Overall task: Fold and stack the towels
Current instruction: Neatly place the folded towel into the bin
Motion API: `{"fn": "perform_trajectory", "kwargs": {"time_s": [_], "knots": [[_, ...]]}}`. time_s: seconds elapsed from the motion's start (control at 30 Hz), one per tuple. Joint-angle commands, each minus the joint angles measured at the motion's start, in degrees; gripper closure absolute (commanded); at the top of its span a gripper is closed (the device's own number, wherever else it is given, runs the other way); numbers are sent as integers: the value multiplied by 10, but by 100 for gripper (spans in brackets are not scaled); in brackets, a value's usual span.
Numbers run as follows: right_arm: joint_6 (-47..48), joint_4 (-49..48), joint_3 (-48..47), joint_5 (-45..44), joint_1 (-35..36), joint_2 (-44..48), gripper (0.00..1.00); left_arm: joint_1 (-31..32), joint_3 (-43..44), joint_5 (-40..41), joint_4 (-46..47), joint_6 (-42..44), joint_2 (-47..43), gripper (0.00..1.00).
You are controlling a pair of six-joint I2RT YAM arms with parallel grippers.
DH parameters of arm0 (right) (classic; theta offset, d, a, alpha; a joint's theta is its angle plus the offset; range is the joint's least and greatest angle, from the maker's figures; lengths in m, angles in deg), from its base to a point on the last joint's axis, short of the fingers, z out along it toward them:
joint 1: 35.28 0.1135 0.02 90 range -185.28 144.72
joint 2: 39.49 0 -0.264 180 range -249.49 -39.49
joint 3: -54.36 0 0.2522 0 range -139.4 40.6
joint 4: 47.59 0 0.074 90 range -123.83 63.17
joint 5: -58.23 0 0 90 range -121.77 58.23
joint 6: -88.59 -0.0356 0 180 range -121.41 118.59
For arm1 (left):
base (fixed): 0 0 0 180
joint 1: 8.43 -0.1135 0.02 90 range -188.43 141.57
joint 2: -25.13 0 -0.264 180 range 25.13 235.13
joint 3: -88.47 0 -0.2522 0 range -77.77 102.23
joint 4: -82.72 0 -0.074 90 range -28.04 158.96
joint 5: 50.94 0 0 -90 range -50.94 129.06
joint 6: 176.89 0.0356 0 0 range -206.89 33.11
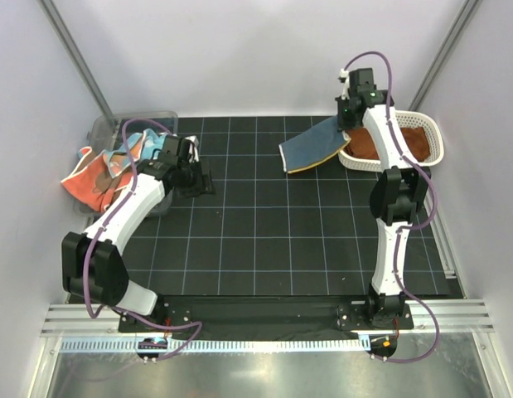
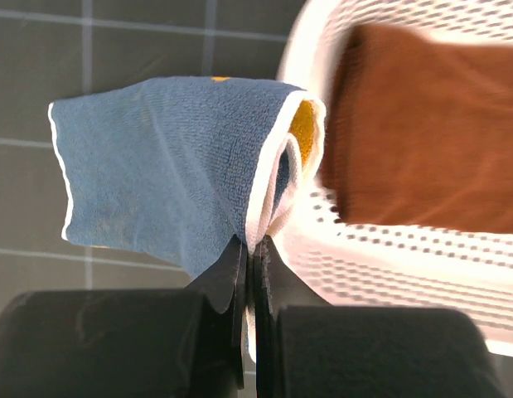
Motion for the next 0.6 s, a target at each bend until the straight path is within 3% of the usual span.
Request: {"fn": "perform_trajectory", "kwargs": {"time_s": [0.0, 0.23, 0.57], "knots": [[40, 33, -58, -20, -45, -13, 99, -1, 18, -15, 3, 13, 2, 42], [49, 24, -93, -5, -123, -22, 99, -1, 24, -27, 3, 14, 10, 42], [65, 1, -100, 16, -174, -29, 99, -1, 30, -33, 5, 15, 4, 42]]}}
